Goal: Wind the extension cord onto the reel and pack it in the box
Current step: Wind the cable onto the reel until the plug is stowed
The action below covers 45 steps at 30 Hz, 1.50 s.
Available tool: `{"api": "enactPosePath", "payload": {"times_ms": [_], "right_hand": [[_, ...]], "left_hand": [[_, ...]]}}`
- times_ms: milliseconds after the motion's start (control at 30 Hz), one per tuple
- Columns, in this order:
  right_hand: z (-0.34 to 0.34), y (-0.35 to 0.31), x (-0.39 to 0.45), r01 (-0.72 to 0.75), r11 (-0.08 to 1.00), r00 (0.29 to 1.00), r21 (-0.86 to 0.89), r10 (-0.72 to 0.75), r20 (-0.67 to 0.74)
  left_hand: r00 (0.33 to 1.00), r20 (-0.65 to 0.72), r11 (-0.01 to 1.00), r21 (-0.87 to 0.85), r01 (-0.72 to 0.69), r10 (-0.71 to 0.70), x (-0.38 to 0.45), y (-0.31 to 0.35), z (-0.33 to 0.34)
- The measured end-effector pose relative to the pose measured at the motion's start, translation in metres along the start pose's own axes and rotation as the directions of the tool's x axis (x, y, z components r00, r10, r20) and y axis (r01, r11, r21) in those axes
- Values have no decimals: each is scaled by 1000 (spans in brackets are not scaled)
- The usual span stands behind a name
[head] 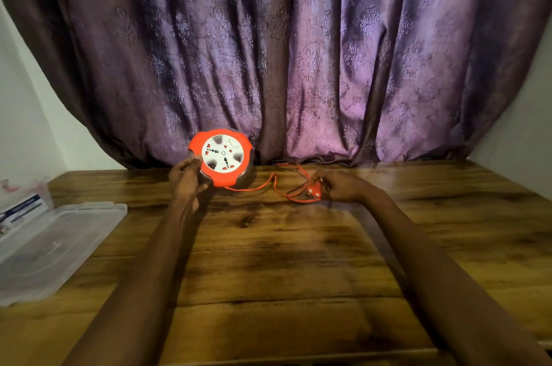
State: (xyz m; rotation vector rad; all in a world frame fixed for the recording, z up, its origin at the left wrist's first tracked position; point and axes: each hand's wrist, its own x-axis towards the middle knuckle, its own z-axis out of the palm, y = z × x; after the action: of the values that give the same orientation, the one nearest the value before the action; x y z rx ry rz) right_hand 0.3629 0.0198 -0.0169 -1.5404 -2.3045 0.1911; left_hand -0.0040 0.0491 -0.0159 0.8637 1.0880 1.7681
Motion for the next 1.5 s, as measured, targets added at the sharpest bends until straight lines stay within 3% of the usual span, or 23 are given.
{"api": "enactPosePath", "payload": {"times_ms": [67, 200, 467, 600, 700, 800, 933, 1067, 1200, 1267, 1367, 1500], "right_hand": [[5, 10, -3, -77, 997, 995, 20, 76, 66], [15, 14, -2, -210, 954, 977, 214, 201, 64], [30, 6, 25, -198, 962, 978, 189, 206, -23], [41, 5, 41, -208, 919, 969, 334, 240, -59], [41, 0, 42, -122, 962, 973, 244, 164, -159], [38, -6, 43, -51, 998, 991, 32, 55, -123], [20, -14, 39, 5, 959, 993, -283, -38, -112], [2, -12, 29, 121, 951, 964, -284, -181, -193], [-6, -1, 13, 126, 929, 981, -347, -169, -96], [-6, 5, 0, 152, 942, 980, -298, -184, -81], [-7, 11, -18, 68, 983, 994, -170, -81, -71], [0, 9, -21, -23, 990, 1000, -140, 20, -24]], "left_hand": [[1000, 10, 1000, 1, 4, -4, -1, -2, 4], [1000, 25, 1000, 11, 3, -3, -3, -5, 9], [1000, 24, 1000, 4, -1, 1, -5, -6, 13], [1000, 5, 1000, 6, -9, 9, -3, -6, 9], [1000, -6, 1000, 5, -6, 6, 0, -5, 3], [1000, -12, 1000, 1, -5, 5, 5, -6, -3], [1000, -17, 1000, -4, 0, 0, 5, -6, -6], [999, -33, 999, -38, 3, -5, 2, -7, -3], [1000, -30, 999, -47, 4, -5, 4, -9, -2], [999, -36, 998, -53, 14, -16, 4, -10, 0], [999, -39, 998, -66, 23, -25, 1, -10, 5], [999, -31, 998, -60, 23, -25, -2, -11, 11]]}}
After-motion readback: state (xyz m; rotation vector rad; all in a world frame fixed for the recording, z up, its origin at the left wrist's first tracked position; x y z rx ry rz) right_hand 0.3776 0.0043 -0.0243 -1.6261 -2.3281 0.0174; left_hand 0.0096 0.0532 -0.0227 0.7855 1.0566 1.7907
